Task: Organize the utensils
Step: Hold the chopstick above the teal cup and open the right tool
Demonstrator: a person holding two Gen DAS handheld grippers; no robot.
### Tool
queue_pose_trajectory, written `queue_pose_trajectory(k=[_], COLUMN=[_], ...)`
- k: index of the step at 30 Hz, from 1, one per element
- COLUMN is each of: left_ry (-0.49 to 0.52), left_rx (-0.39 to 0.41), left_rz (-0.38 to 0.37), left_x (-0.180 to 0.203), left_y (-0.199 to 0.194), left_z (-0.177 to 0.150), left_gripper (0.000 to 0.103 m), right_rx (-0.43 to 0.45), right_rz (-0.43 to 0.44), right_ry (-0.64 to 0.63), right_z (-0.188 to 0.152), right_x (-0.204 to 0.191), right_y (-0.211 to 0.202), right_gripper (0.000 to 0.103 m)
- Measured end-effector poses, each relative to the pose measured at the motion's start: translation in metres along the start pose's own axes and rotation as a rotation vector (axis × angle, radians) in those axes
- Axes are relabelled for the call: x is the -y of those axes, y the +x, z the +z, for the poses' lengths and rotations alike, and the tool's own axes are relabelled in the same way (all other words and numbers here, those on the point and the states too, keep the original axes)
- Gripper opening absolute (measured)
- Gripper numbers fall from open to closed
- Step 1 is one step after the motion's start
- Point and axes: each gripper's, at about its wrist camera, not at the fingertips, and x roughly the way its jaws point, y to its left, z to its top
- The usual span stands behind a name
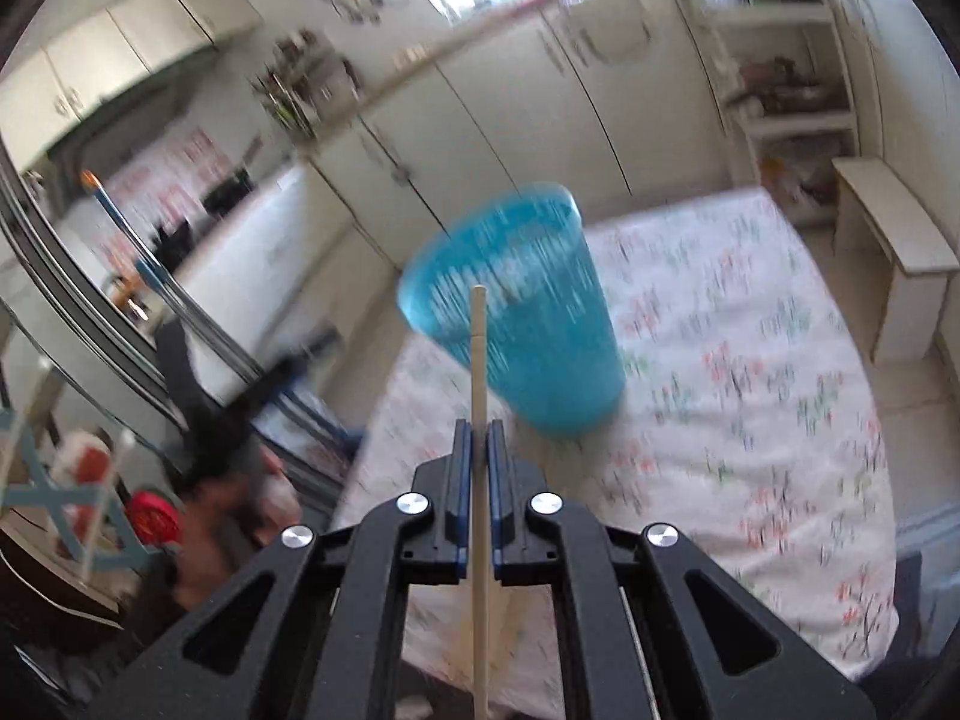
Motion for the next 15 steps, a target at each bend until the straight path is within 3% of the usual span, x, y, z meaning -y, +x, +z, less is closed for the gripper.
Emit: queue_pose_trajectory(k=[4, 7, 10, 15], left_ry=[0.005, 0.009, 0.024, 0.066], left_rx=[-0.005, -0.003, 0.016, 0.037], left_rz=[0.009, 0.016, 0.031, 0.051], left_x=[0.001, 0.001, 0.003, 0.009], left_y=[0.002, 0.001, -0.001, -0.005], left_z=[-0.001, -0.001, 0.000, 0.000], left_gripper=[0.080, 0.081, 0.083, 0.084], right_rx=[0.199, 0.363, 0.471, 0.470], right_rz=[-0.011, -0.077, -0.176, -0.300], right_ry=[-0.061, -0.086, -0.083, -0.083], right_z=[0.047, 0.076, 0.087, 0.079], right_x=[-0.028, -0.037, -0.035, -0.016], right_y=[-0.005, 0.009, 0.033, 0.081], right_gripper=[0.006, 0.006, 0.006, 0.006])
